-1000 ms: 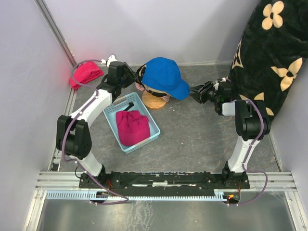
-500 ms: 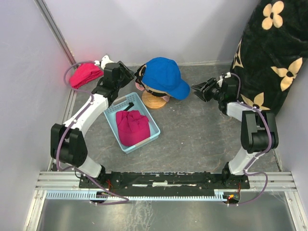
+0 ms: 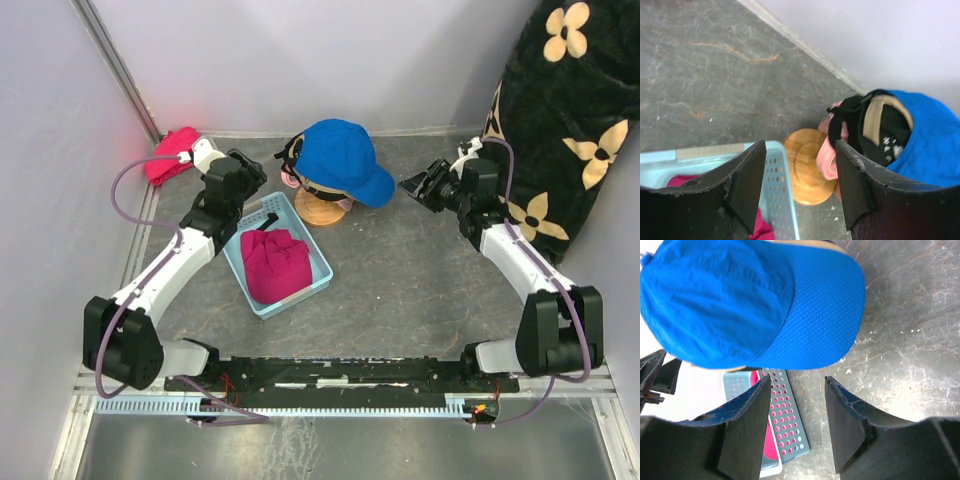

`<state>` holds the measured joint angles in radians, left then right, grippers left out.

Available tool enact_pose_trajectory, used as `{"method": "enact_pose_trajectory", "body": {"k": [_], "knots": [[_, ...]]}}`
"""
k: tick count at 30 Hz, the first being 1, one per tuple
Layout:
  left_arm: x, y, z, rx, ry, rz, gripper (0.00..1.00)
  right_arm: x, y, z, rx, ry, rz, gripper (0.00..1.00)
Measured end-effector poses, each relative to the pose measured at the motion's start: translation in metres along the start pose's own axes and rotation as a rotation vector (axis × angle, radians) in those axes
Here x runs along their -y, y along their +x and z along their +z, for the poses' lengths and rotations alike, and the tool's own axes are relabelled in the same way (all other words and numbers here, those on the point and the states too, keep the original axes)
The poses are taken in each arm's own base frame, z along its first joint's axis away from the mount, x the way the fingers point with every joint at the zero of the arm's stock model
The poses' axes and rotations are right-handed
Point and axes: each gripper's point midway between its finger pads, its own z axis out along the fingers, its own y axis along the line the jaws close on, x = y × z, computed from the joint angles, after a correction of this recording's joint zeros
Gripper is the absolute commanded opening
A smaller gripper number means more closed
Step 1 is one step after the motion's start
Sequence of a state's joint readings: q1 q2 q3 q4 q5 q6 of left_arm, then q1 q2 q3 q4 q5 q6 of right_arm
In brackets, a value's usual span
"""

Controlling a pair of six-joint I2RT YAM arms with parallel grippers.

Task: Stack the hats
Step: Stack the hat on the hat.

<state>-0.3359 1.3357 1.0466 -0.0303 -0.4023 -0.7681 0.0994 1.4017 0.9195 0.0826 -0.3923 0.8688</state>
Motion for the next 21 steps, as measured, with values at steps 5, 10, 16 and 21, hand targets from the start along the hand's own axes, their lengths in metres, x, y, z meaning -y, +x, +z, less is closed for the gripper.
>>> {"method": "enact_pose_trajectory", "body": {"k": [5, 10, 16, 21], "knots": [[-0.022, 0.023, -0.019, -0.018, -0.029, 0.029, 0.63, -0.02, 0.011, -0.019, -0.008, 0.01, -0.103, 0.56], [-0.042, 0.048, -0.038, -0.05, -0.04, 0.06, 0.61, -0.038, 0.021, -0.03, -0.02, 0.016, -0.19, 0.56], [-0.062, 0.086, -0.05, -0.127, -0.054, 0.112, 0.59, -0.048, 0.039, -0.032, -0.054, 0.015, -0.243, 0.56], [-0.07, 0.104, -0.052, -0.189, -0.064, 0.138, 0.61, -0.047, 0.049, -0.033, -0.078, 0.03, -0.259, 0.56]]}}
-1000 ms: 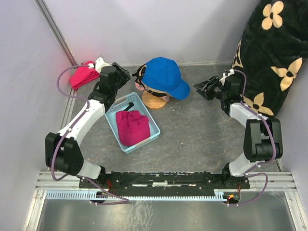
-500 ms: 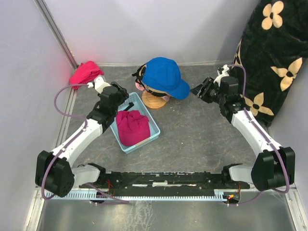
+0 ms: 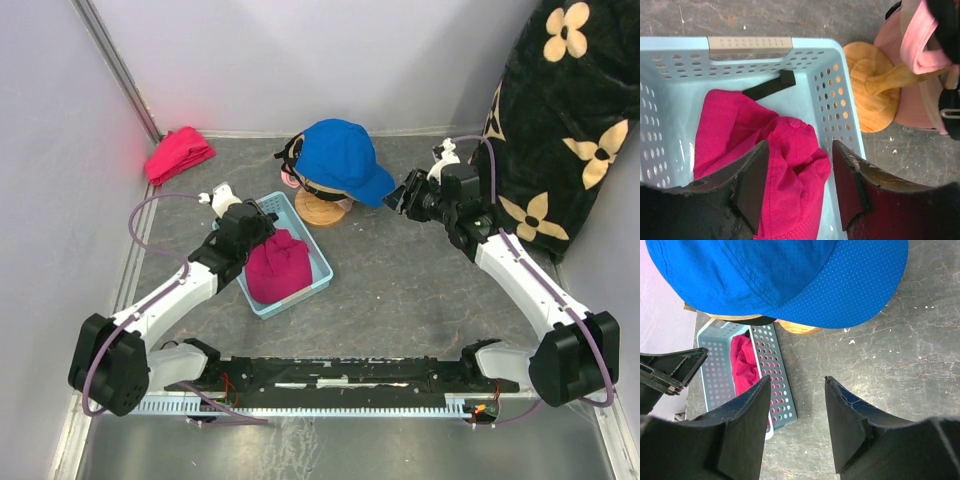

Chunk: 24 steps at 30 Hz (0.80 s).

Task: Stack the hats
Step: Stack the hat on the hat, then pick up the hat from the bin.

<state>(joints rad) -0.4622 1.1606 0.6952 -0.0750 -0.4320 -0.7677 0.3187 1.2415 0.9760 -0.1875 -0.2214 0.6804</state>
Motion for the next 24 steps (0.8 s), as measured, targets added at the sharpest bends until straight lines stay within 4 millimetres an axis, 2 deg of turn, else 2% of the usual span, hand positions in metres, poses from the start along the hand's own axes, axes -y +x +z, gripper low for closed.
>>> {"method": "enact_pose_trajectory", "body": {"k": [9, 17, 24], "knots": [[-0.015, 0.04, 0.01, -0.143, -0.045, 0.059, 0.64, -0.002, 0.004, 0.001, -0.006, 0.008, -0.018, 0.56], [-0.02, 0.05, 0.012, -0.178, -0.062, 0.074, 0.63, -0.002, 0.005, 0.001, -0.006, 0.008, -0.025, 0.56], [-0.028, 0.071, 0.02, -0.242, -0.091, 0.098, 0.6, -0.004, 0.004, 0.0, -0.002, 0.004, -0.026, 0.56]]}}
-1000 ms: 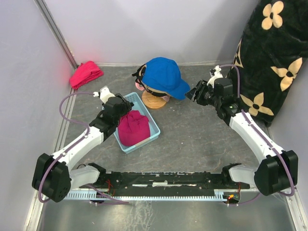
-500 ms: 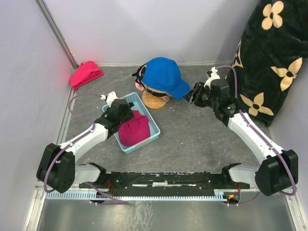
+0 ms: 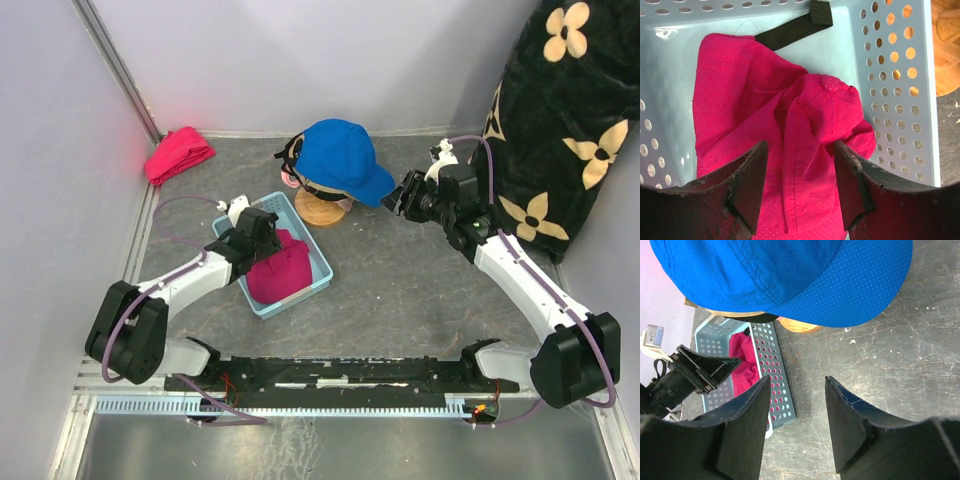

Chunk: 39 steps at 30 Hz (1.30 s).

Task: Stack the hats
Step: Pick up the hat from the bin.

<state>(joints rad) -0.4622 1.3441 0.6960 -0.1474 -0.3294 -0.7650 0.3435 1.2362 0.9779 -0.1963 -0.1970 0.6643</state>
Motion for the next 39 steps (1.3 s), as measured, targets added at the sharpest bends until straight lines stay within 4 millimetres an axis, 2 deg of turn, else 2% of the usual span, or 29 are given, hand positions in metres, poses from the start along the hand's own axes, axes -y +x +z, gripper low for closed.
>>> {"method": "enact_pose_trajectory", "body": {"k": [3, 11, 16, 20, 24, 32, 34, 39], "knots": [[-0.001, 0.004, 0.003, -0.011, -0.006, 0.004, 0.5, 0.0, 0.0, 0.0, 0.0, -0.001, 0.0, 0.56], [0.002, 0.009, 0.008, -0.033, 0.006, 0.011, 0.04, 0.0, 0.0, 0.0, 0.001, -0.001, -0.001, 0.56], [0.003, 0.012, 0.009, -0.044, 0.015, 0.013, 0.03, -0.002, -0.001, -0.003, 0.006, -0.006, -0.003, 0.56], [0.006, 0.006, 0.003, -0.03, 0.03, 0.006, 0.03, -0.005, -0.003, -0.007, 0.014, -0.012, -0.006, 0.56], [0.015, -0.017, -0.017, 0.037, 0.073, -0.019, 0.03, -0.008, -0.007, -0.012, 0.029, -0.022, -0.012, 0.56], [0.039, -0.083, -0.07, 0.219, 0.172, -0.094, 0.03, -0.014, -0.005, -0.015, 0.025, -0.037, -0.02, 0.56], [0.041, -0.093, -0.081, 0.249, 0.186, -0.107, 0.03, -0.015, -0.004, -0.016, 0.022, -0.04, -0.023, 0.57], [0.041, -0.096, -0.089, 0.253, 0.193, -0.11, 0.03, -0.02, -0.002, -0.018, 0.014, -0.059, -0.019, 0.6]]}}
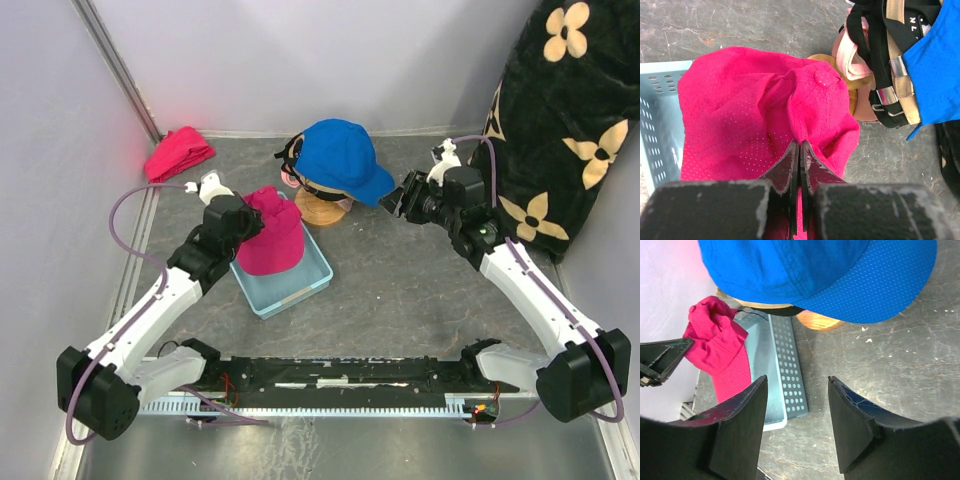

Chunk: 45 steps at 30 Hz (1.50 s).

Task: Stack the hats
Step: Pick up the hat from the bin, then stack the hat on the hat.

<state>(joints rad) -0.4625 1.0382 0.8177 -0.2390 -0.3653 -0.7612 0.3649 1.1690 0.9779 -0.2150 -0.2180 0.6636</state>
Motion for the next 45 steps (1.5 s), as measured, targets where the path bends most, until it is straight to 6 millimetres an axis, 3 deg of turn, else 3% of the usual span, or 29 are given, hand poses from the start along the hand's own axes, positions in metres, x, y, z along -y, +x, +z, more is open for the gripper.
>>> {"method": "enact_pose_trajectory", "body": {"k": [5, 11, 19, 26, 34, 41, 45], "knots": [[0.008, -0.012, -0.011, 0.02, 0.028, -0.042, 0.03, -0.018, 0.0, -0.004, 0.011, -0.089, 0.052, 0.62], [0.029, -0.034, -0.031, 0.058, 0.112, -0.158, 0.03, -0.046, 0.019, -0.012, -0.021, -0.218, 0.141, 0.64], [0.049, -0.058, -0.052, 0.105, 0.206, -0.358, 0.03, -0.088, 0.03, -0.031, -0.012, -0.381, 0.21, 0.64], [0.069, -0.071, -0.058, 0.126, 0.275, -0.52, 0.03, -0.135, 0.065, -0.041, -0.067, -0.503, 0.193, 0.64], [0.08, -0.085, -0.062, 0.153, 0.313, -0.65, 0.03, -0.172, 0.103, -0.047, -0.08, -0.566, 0.16, 0.64], [0.092, -0.083, -0.06, 0.132, 0.334, -0.701, 0.03, -0.189, 0.139, -0.033, -0.099, -0.56, 0.122, 0.64], [0.094, -0.084, -0.061, 0.135, 0.337, -0.713, 0.03, -0.192, 0.15, -0.024, -0.093, -0.546, 0.114, 0.64]]}}
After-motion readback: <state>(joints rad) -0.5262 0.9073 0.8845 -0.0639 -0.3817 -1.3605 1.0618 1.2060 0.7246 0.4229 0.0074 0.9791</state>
